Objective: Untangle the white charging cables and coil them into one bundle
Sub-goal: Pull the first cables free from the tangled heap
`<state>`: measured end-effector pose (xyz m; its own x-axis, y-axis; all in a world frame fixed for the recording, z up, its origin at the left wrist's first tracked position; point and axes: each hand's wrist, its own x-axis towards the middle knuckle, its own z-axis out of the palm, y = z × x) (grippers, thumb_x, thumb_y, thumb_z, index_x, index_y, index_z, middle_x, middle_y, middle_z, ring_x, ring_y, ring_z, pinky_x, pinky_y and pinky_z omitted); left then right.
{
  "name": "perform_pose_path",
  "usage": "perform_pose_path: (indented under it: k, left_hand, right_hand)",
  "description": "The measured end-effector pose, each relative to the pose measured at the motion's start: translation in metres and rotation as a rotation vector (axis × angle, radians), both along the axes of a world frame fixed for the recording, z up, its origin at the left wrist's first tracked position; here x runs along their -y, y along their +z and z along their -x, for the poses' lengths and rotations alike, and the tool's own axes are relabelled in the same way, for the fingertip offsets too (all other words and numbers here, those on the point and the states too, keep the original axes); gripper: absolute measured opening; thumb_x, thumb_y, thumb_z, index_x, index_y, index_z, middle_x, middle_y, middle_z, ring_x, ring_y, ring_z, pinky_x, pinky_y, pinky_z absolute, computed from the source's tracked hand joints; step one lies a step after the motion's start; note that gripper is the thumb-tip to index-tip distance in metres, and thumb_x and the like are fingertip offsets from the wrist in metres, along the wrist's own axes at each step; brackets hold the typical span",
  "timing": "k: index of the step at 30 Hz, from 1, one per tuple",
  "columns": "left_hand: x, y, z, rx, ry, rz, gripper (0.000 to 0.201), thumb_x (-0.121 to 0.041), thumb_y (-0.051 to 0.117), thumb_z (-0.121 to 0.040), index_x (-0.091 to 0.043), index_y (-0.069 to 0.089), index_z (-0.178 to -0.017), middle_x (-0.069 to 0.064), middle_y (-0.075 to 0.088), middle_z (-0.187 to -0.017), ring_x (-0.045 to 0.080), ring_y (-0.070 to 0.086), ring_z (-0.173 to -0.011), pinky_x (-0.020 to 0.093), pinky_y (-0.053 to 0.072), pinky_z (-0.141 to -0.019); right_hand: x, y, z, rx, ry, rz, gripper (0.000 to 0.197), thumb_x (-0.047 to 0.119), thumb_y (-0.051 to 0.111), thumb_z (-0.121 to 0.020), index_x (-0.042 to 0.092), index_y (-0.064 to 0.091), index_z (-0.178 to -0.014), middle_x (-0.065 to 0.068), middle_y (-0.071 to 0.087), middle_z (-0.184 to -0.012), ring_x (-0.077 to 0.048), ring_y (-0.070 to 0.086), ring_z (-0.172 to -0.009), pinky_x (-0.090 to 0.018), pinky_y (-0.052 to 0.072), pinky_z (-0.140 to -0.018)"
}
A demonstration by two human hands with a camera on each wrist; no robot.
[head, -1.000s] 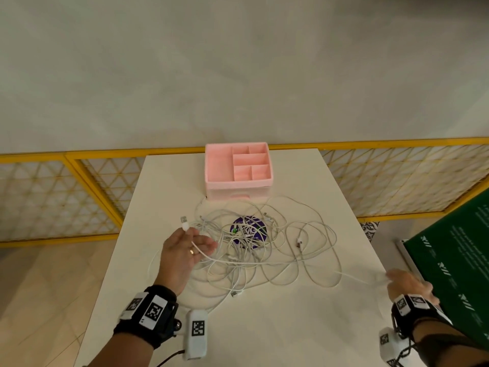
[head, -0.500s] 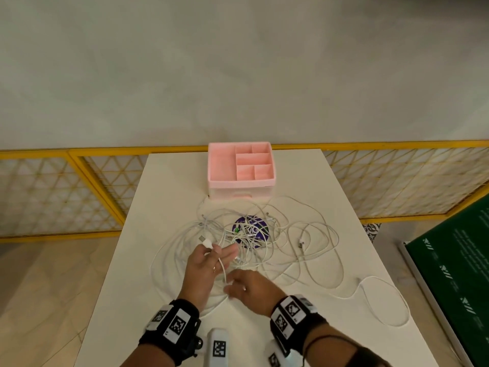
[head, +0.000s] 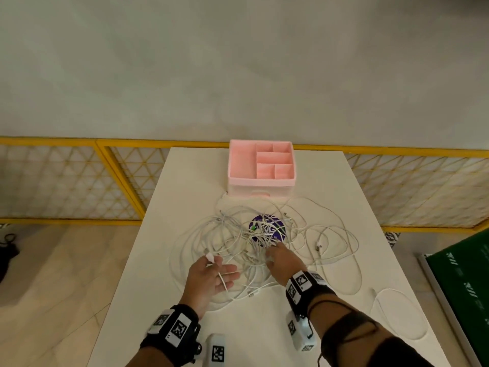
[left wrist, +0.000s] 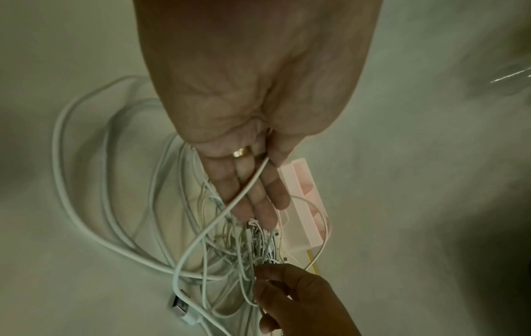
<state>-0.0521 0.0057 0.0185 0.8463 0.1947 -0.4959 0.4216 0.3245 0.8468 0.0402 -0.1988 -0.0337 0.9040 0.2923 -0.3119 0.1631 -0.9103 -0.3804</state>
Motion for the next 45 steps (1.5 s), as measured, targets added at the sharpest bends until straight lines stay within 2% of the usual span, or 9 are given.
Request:
perform_pose_path:
  k: [6, 15, 21, 27, 29, 32, 38, 41, 45]
  left_hand:
    - [-0.001, 0.004, 0.000, -0.002, 0.044, 0.017, 0.014, -0.012, 0.042, -0.107, -0.006, 0.051, -0.098, 0.022, 0.073, -0.085, 0.040, 0.075, -0.085, 0.046, 0.058, -0.079]
    - [0.010, 0.017, -0.011, 0.087, 0.030, 0.146, 0.026, -0.019, 0.046, -0.105, 0.003, 0.060, -0.110, 0.020, 0.074, -0.107, 0.034, 0.073, -0.098, 0.043, 0.060, -0.082]
    - [0.024, 0.024, -0.022, 0.170, 0.084, 0.177, 0.024, -0.013, 0.046, -0.105, -0.003, 0.067, -0.111, 0.018, 0.075, -0.103, 0.028, 0.072, -0.094, 0.039, 0.054, -0.084]
    - [0.025, 0.030, -0.026, 0.240, 0.144, 0.166, 0.022, -0.008, 0.044, -0.105, -0.002, 0.062, -0.094, 0.022, 0.075, -0.098, 0.036, 0.071, -0.100, 0.043, 0.053, -0.091]
    - [0.022, 0.038, -0.029, 0.276, 0.230, 0.242, 0.021, -0.007, 0.040, -0.106, -0.003, 0.056, -0.093, 0.019, 0.072, -0.080, 0.035, 0.073, -0.085, 0.044, 0.057, -0.086]
    - [0.011, 0.046, -0.034, 0.287, 0.359, 0.291, 0.025, -0.009, 0.037, -0.107, -0.008, 0.055, -0.090, 0.003, 0.048, -0.057, 0.017, 0.051, -0.047, 0.038, 0.055, -0.064]
    - [0.007, 0.047, -0.035, 0.235, 0.180, 0.262, 0.027, -0.014, 0.038, -0.107, -0.010, 0.055, -0.086, -0.004, 0.035, -0.053, 0.006, 0.028, -0.040, 0.017, 0.020, -0.039]
    - [0.019, 0.041, -0.031, 0.165, 0.037, 0.147, 0.026, -0.016, 0.041, -0.107, -0.010, 0.055, -0.086, -0.006, 0.034, -0.051, 0.006, 0.026, -0.039, 0.015, 0.017, -0.041]
    - [0.025, 0.046, -0.034, 0.151, 0.013, 0.130, 0.029, -0.015, 0.039, -0.107, -0.009, 0.054, -0.084, -0.007, 0.033, -0.050, 0.006, 0.024, -0.040, 0.016, 0.017, -0.040]
  right_hand:
    - [-0.004, 0.008, 0.005, 0.025, -0.034, -0.016, 0.017, 0.021, 0.050, -0.092, 0.024, 0.064, -0.102, -0.001, 0.065, -0.108, -0.022, 0.063, -0.096, -0.036, 0.053, -0.085]
    - [-0.032, 0.068, 0.013, 0.204, 0.035, -0.732, 0.009, 0.019, 0.070, -0.089, 0.023, 0.067, -0.081, 0.011, 0.063, -0.071, -0.006, 0.056, -0.068, -0.016, 0.045, -0.066]
    - [-0.049, 0.054, 0.029, 0.095, 0.037, -0.729, 0.009, 0.032, 0.062, -0.085, 0.024, 0.061, -0.080, 0.000, 0.068, -0.073, -0.019, 0.063, -0.067, -0.041, 0.054, -0.071]
    - [-0.041, 0.054, 0.025, 0.325, 0.138, -0.605, 0.009, 0.026, 0.069, -0.086, 0.019, 0.069, -0.082, 0.012, 0.060, -0.091, -0.008, 0.053, -0.082, -0.021, 0.045, -0.077]
    - [-0.029, 0.048, 0.021, 0.431, 0.082, -0.397, 0.009, 0.030, 0.068, -0.085, 0.022, 0.071, -0.087, 0.011, 0.051, -0.087, -0.013, 0.051, -0.083, -0.025, 0.044, -0.074]
    - [-0.004, 0.041, 0.011, 0.132, -0.169, -0.288, 0.006, 0.026, 0.064, -0.089, 0.029, 0.066, -0.085, 0.013, 0.058, -0.075, -0.008, 0.056, -0.069, -0.022, 0.044, -0.062]
    - [0.003, 0.052, -0.013, -0.273, -0.750, -1.154, 0.028, -0.018, 0.044, -0.085, -0.006, 0.070, -0.084, -0.019, 0.068, -0.072, -0.030, 0.065, -0.067, -0.030, 0.056, -0.059]
    - [-0.008, 0.097, -0.030, -0.166, -0.763, -1.488, 0.010, -0.006, 0.049, -0.096, -0.001, 0.056, -0.102, -0.021, 0.063, -0.072, -0.028, 0.062, -0.060, -0.035, 0.054, -0.059]
    - [-0.020, 0.144, -0.052, -0.067, -0.750, -1.609, 0.029, -0.006, 0.051, -0.094, 0.012, 0.043, -0.115, -0.020, 0.063, -0.079, -0.024, 0.055, -0.053, -0.033, 0.048, -0.053]
